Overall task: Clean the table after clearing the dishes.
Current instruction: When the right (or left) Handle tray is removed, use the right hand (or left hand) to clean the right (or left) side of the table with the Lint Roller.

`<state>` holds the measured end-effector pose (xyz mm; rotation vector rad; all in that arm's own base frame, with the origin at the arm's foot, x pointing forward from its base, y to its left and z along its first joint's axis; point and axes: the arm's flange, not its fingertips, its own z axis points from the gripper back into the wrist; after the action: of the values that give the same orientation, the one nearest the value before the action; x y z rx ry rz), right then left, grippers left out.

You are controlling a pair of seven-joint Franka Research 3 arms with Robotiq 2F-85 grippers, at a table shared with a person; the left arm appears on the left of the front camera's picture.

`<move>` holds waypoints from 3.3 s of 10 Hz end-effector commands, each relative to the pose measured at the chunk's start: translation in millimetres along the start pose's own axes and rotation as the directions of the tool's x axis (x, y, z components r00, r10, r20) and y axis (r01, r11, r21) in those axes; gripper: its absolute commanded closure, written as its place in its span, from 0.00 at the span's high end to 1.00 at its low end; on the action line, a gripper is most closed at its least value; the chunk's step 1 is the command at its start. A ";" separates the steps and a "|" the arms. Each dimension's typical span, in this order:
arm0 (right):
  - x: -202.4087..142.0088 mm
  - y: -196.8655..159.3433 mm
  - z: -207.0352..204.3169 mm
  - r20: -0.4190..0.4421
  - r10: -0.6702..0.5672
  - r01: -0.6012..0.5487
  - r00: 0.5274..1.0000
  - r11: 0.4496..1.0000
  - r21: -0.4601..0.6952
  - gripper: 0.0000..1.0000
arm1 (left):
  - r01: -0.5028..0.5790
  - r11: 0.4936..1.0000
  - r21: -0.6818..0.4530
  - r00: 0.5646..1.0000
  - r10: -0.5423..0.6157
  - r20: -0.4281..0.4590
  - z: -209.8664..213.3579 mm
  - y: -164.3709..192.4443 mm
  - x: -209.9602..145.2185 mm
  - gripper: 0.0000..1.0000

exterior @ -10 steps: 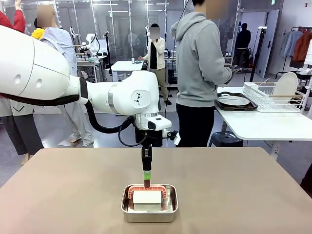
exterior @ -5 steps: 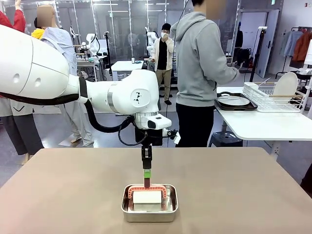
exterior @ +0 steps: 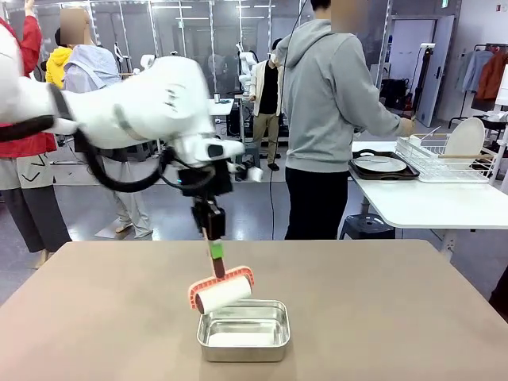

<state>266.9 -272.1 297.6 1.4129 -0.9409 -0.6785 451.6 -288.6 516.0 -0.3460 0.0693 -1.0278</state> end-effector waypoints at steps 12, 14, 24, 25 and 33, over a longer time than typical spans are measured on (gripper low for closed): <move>-7.6 4.6 1.0 -0.013 0.011 -0.011 1.000 1.000 -0.007 1.00 | -0.557 0.747 -0.363 0.677 0.662 0.323 -42.8 135.6 -165.2 0.00; -7.6 4.6 1.0 -0.013 0.011 -0.011 1.000 1.000 -0.007 1.00 | -0.569 0.738 -0.364 0.661 0.673 0.331 -49.8 161.3 -154.2 0.20; -7.6 4.6 1.0 -0.013 0.011 -0.011 1.000 1.000 -0.007 1.00 | -0.665 0.634 -0.395 0.547 0.774 0.320 -126.1 247.1 -153.5 0.20; -7.6 4.6 1.0 -0.013 0.011 -0.011 1.000 1.000 -0.007 1.00 | -0.654 0.643 -0.398 0.556 0.766 0.323 -128.3 260.9 -165.1 0.20; -7.6 4.6 1.0 -0.013 0.011 -0.011 1.000 1.000 -0.007 1.00 | -0.662 0.616 -0.428 0.517 0.788 0.334 -107.2 360.4 -301.5 0.20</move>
<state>266.9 -272.2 297.5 1.4128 -0.9407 -0.6786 552.3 78.6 305.6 -0.8992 -0.0700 -0.0453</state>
